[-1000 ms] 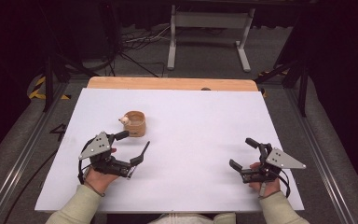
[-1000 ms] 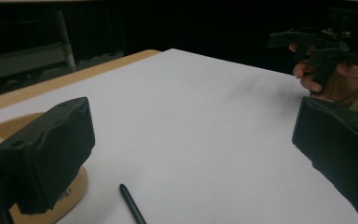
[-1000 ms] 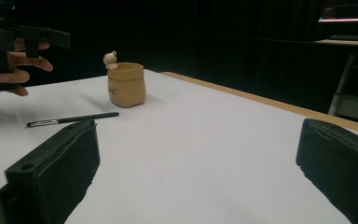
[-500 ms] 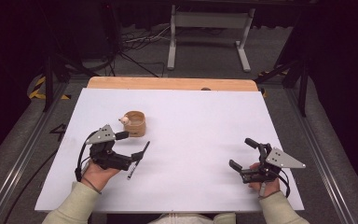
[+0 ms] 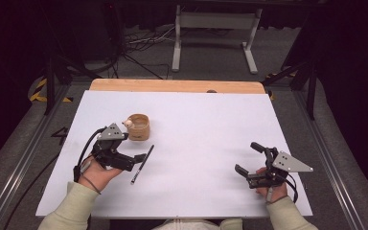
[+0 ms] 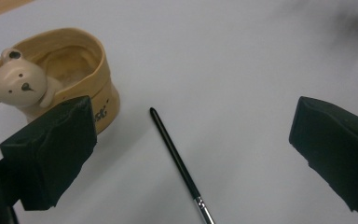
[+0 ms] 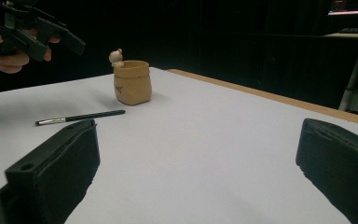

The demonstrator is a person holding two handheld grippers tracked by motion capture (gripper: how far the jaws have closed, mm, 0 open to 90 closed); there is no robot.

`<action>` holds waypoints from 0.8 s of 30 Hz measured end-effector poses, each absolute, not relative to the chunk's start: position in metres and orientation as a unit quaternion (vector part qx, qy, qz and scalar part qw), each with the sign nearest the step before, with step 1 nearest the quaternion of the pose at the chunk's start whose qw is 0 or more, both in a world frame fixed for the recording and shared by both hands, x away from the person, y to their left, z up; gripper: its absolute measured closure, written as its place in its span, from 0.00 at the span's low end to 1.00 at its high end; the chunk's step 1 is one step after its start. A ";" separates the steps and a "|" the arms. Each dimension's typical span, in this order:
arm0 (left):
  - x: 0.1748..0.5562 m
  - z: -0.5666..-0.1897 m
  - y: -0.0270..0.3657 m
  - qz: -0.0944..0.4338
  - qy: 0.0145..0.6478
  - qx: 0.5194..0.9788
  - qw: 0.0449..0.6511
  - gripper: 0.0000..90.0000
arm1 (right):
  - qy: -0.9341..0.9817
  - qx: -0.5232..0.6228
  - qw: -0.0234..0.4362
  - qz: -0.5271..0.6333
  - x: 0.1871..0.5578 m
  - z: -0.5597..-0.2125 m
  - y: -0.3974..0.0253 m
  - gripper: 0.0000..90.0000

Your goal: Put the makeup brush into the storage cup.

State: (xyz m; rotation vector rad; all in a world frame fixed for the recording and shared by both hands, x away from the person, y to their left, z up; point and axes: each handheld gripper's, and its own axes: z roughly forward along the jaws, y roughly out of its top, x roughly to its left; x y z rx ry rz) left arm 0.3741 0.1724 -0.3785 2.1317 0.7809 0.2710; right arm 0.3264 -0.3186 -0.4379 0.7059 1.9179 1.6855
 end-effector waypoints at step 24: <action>0.384 -0.357 0.158 0.091 0.291 0.902 0.305 0.03 | 0.707 0.261 0.228 0.616 0.328 -0.440 -0.318 0.00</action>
